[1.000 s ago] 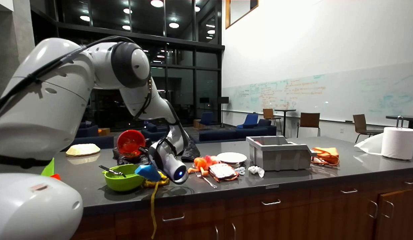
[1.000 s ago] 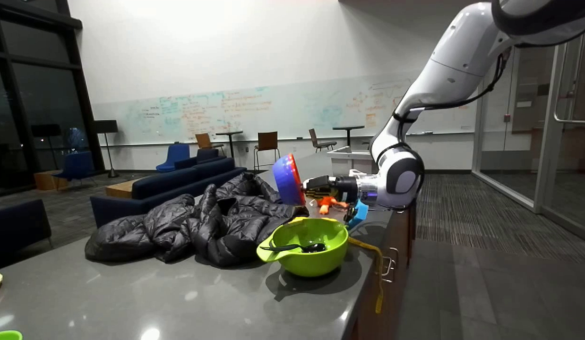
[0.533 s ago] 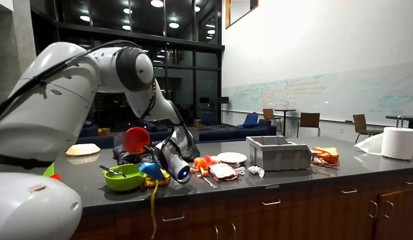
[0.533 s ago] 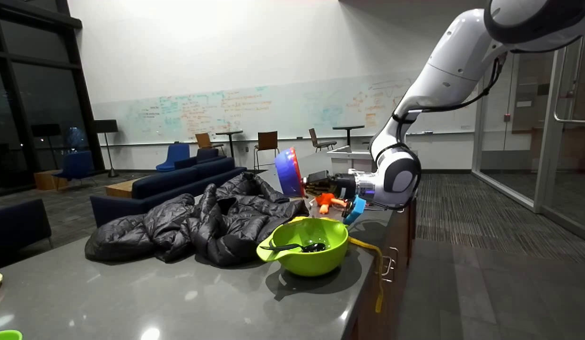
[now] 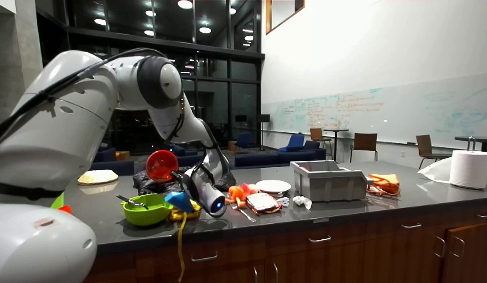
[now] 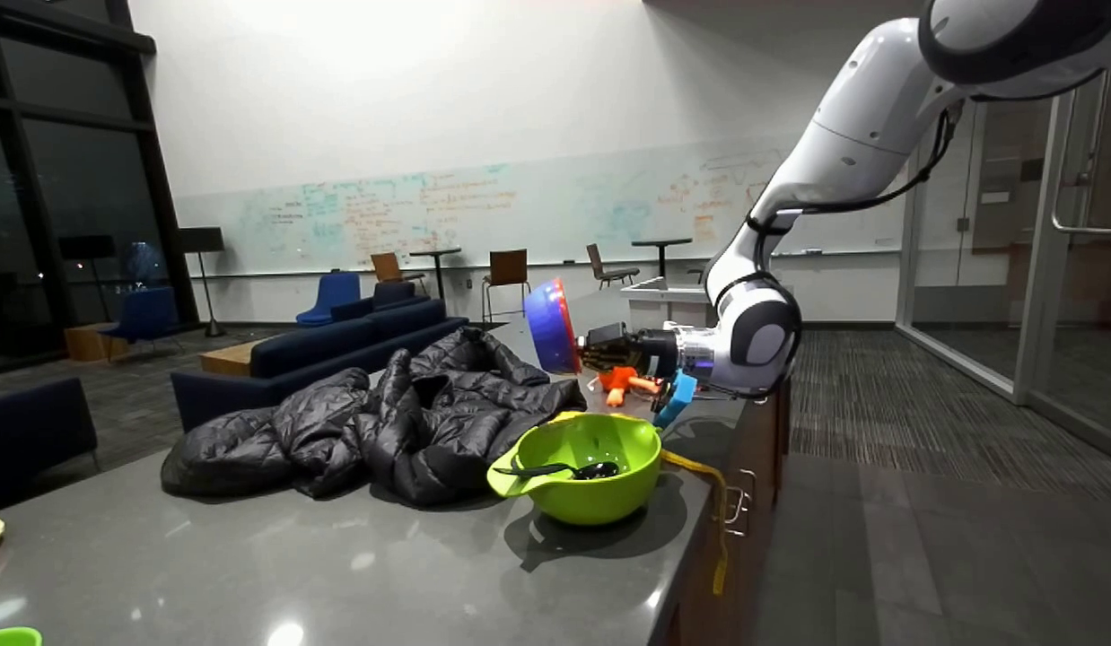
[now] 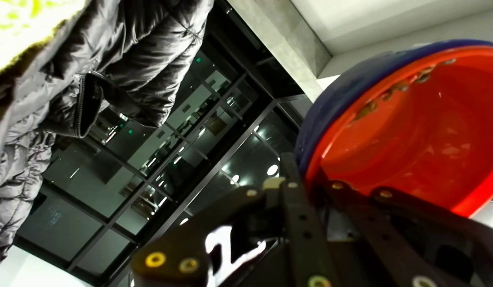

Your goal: Pour the contents of the orange bowl into the green bowl

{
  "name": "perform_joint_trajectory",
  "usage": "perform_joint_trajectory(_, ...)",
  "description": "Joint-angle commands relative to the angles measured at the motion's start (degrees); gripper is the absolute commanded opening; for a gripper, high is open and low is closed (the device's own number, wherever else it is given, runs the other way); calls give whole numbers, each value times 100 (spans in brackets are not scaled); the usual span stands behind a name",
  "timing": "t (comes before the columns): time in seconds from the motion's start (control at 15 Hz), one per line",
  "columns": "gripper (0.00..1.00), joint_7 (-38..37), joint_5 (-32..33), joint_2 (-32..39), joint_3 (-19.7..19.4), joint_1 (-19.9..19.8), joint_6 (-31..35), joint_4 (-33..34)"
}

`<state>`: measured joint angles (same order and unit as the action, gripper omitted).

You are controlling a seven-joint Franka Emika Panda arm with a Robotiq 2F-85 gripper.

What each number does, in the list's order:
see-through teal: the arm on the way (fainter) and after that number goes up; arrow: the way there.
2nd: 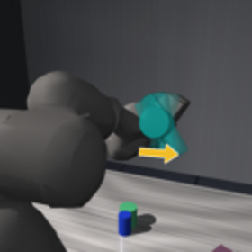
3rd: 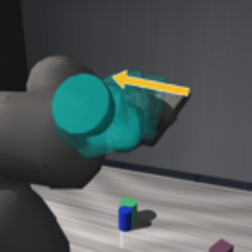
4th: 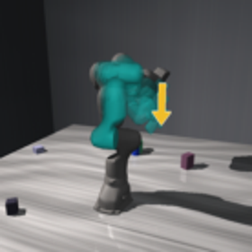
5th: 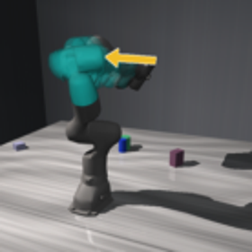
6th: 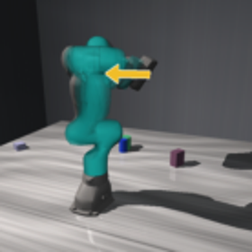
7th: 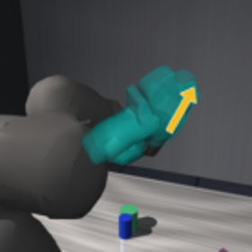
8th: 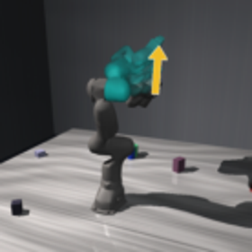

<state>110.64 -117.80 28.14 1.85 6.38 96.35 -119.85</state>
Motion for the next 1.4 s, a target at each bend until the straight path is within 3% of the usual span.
perform_joint_trajectory(0.0, 2, -200, 39, -28, -10, -25, -213, -64)
perform_joint_trajectory(1.33, 2, -589, 129, 114, -14, -1, -771, -228)
